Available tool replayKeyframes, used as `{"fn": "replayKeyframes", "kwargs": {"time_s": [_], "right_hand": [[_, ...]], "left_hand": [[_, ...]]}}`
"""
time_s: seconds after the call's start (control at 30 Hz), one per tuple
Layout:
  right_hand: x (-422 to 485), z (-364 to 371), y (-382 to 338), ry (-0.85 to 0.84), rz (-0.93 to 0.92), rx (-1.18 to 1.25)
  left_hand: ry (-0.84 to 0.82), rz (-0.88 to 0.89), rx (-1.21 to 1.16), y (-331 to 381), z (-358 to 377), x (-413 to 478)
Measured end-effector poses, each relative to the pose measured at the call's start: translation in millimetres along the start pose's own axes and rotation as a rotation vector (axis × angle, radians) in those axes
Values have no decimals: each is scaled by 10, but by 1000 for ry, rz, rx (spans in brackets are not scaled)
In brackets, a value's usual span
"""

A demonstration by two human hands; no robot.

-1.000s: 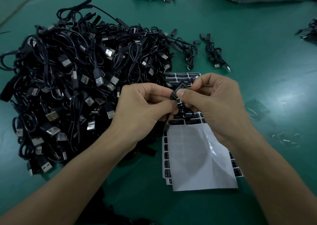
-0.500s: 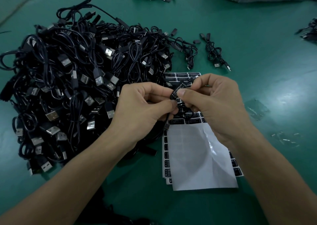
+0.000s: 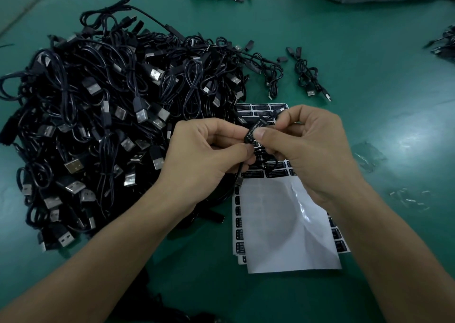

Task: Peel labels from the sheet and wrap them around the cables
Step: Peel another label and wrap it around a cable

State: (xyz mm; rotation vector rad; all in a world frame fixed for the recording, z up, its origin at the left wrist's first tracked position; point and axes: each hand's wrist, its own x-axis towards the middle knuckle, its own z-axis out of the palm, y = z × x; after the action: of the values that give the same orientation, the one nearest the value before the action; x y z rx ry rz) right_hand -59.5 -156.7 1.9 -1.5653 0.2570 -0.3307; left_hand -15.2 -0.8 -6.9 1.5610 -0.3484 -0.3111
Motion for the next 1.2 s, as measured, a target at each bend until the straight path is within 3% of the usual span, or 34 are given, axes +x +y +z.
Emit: {"fn": "replayKeyframes", "kwargs": {"time_s": [1.2], "right_hand": [[1, -9, 18, 93, -59, -232]], "left_hand": [[-22, 3, -3, -20, -4, 14]]}}
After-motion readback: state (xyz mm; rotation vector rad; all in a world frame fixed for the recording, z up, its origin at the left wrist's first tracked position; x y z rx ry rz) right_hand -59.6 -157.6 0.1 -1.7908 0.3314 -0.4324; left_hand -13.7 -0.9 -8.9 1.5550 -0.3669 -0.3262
